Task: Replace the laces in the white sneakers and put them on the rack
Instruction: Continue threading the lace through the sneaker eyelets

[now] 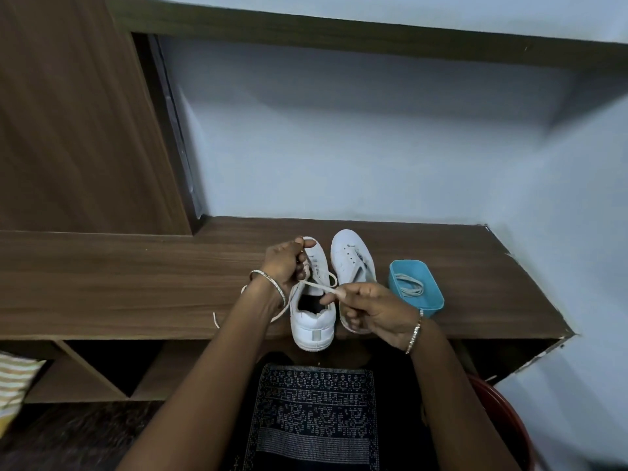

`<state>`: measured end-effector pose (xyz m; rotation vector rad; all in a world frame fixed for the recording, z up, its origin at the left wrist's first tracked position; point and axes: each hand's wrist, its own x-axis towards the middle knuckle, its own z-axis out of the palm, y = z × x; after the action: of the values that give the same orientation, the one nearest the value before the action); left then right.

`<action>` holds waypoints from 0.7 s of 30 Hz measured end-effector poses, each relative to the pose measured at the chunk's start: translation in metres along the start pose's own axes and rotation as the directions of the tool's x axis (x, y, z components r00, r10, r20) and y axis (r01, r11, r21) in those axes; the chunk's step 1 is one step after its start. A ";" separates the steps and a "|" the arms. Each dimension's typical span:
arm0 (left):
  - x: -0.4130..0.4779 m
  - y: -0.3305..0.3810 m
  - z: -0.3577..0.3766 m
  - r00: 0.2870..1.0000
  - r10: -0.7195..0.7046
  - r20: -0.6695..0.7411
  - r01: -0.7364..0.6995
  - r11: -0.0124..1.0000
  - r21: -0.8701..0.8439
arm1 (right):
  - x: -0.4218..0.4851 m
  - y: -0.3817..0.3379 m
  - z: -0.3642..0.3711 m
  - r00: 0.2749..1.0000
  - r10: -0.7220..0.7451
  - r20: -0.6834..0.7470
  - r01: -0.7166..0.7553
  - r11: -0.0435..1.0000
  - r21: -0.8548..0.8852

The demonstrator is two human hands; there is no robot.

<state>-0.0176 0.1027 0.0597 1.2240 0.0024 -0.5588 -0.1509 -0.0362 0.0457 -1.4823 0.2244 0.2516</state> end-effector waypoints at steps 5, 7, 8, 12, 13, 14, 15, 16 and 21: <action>0.026 -0.007 -0.018 0.998 -0.040 -0.058 0.044 0.997 0.065 | -0.010 -0.007 -0.024 0.983 -0.075 -0.168 0.110 0.972 0.209; 0.025 -0.009 -0.017 0.999 -0.036 -0.013 0.038 0.985 0.168 | -0.010 -0.012 -0.028 0.969 -0.119 -0.219 0.187 0.927 0.325; 0.023 -0.010 -0.015 0.999 -0.014 0.038 0.004 0.967 0.256 | -0.010 -0.015 -0.027 0.964 -0.138 -0.229 0.220 0.895 0.388; 0.026 -0.015 -0.006 0.903 0.050 0.426 -0.298 0.788 0.539 | -0.001 -0.027 -0.018 0.954 -0.214 -0.210 0.296 0.782 0.548; 0.027 -0.017 -0.004 0.870 0.022 0.493 -0.333 0.763 0.553 | 0.003 -0.029 -0.013 0.950 -0.234 -0.206 0.311 0.763 0.566; 0.029 -0.019 -0.004 0.865 0.003 0.502 -0.331 0.755 0.566 | 0.008 -0.032 -0.009 0.946 -0.247 -0.211 0.325 0.749 0.578; 0.031 -0.020 -0.005 0.884 0.006 0.468 -0.308 0.760 0.572 | 0.014 -0.033 -0.004 0.942 -0.249 -0.226 0.335 0.738 0.585; 0.034 -0.022 -0.010 0.917 0.035 0.397 -0.276 0.776 0.568 | 0.020 -0.033 0.001 0.939 -0.239 -0.247 0.342 0.728 0.594; 0.036 -0.039 -0.042 0.943 0.328 -0.055 -0.173 0.625 0.761 | 0.055 -0.024 0.021 0.940 -0.159 -0.300 0.309 0.768 0.561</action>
<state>0.0102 0.1167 -0.0008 2.0593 -0.2663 -0.1683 -0.0913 -0.0154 0.0539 -0.8784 0.2746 -0.2000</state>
